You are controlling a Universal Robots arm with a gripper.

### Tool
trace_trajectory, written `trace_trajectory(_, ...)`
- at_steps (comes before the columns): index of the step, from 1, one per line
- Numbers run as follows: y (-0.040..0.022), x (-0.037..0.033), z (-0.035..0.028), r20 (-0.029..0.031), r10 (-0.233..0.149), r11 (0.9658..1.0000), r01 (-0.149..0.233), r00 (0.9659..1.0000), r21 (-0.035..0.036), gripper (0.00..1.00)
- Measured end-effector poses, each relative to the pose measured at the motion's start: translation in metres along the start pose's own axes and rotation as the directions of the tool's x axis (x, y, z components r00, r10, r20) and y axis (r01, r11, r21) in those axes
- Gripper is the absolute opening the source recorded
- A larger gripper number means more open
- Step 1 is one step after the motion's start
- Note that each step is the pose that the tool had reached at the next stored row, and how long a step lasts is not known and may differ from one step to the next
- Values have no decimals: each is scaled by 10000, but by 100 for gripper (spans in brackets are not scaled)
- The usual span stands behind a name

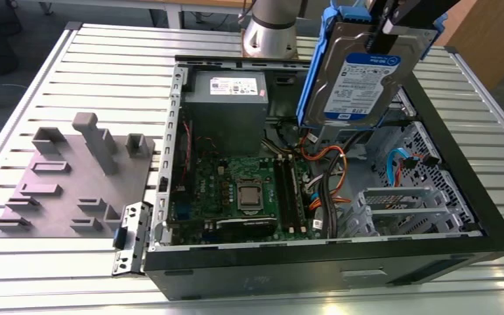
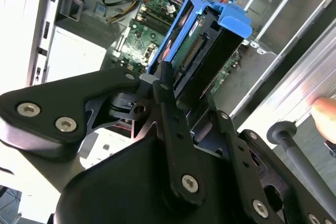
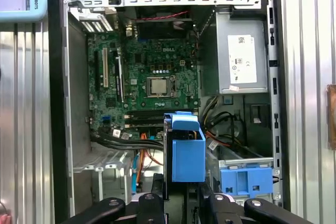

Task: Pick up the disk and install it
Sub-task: 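Insert the disk into the insertion slot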

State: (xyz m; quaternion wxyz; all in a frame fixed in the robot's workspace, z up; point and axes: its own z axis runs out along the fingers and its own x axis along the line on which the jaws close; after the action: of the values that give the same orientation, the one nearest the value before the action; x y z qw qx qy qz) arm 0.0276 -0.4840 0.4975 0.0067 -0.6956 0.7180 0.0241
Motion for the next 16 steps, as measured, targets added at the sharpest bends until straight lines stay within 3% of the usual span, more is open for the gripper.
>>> trace_trajectory(16,-10,332,-12,1,0,10000,0,10000,0,35)
